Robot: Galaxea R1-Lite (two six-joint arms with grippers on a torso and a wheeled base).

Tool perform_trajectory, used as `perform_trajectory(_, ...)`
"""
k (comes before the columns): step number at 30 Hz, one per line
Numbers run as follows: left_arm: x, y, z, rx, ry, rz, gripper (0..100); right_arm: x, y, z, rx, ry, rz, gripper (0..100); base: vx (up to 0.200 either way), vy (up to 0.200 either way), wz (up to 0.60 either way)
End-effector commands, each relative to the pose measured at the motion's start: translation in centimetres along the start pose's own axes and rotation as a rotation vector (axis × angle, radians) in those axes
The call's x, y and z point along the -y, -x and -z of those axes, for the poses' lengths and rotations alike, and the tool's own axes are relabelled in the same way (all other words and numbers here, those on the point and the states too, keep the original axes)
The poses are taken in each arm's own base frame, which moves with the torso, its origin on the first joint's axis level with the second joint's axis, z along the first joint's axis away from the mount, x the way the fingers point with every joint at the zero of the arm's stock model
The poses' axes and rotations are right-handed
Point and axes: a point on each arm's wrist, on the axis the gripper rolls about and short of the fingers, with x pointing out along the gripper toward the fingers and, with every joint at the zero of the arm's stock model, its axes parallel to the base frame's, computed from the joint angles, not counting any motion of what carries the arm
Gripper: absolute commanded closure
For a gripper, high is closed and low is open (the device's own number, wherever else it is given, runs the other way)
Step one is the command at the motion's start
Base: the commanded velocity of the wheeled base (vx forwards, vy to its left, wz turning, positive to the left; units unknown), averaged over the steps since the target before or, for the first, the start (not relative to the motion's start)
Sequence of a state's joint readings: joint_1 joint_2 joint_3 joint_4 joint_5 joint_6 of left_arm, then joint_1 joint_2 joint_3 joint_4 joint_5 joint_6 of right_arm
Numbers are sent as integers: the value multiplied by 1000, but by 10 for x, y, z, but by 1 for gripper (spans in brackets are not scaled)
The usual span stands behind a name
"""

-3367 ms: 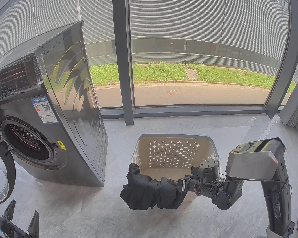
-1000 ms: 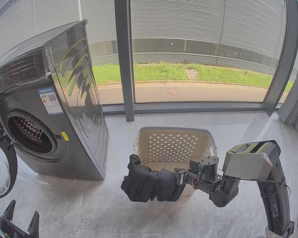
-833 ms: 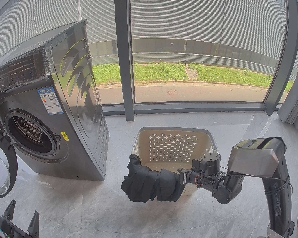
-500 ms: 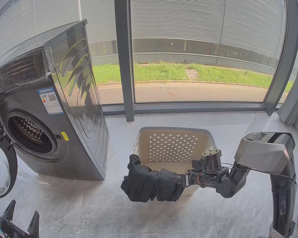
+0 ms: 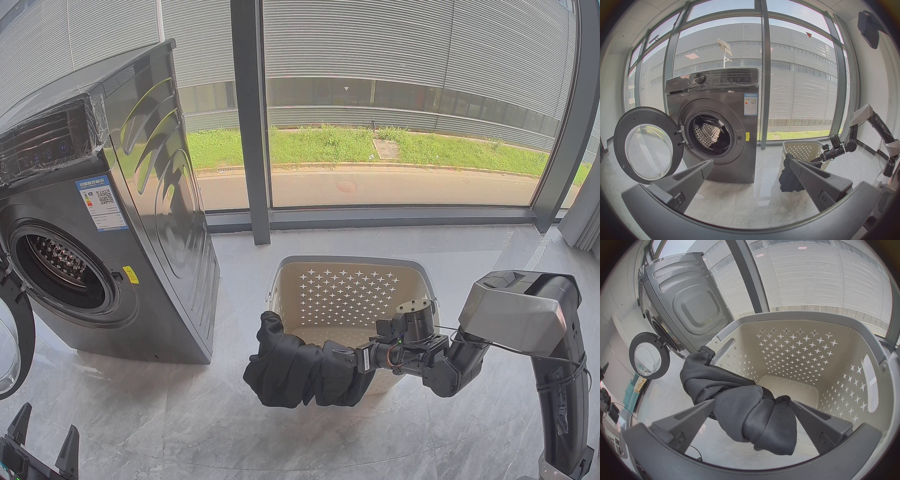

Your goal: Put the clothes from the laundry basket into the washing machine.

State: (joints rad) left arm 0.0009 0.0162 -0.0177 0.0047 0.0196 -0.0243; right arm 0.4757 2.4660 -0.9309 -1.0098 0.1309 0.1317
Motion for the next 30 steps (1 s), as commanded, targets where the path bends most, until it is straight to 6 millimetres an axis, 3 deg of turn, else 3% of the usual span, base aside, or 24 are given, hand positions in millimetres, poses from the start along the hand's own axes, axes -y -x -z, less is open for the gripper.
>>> perform_trajectory(1, 0, 0, 5, 0, 0, -1, 0, 2, -10, 8, -12, -1, 1, 0, 0, 0, 0)
perform_trajectory(15, 0, 0, 5, -1, 2, -6, 0, 3, -16, 13, -4, 1, 0, 0, 0, 0, 0)
perform_trajectory(16, 0, 0, 5, -1, 2, -6, 0, 3, -17, 13, -4, 1, 0, 100, 0, 0, 0)
perform_trajectory(30, 0, 0, 5, 0, 2, -6, 0, 5, -16, 10, 20, -1, 4, 100, 0, 0, 0)
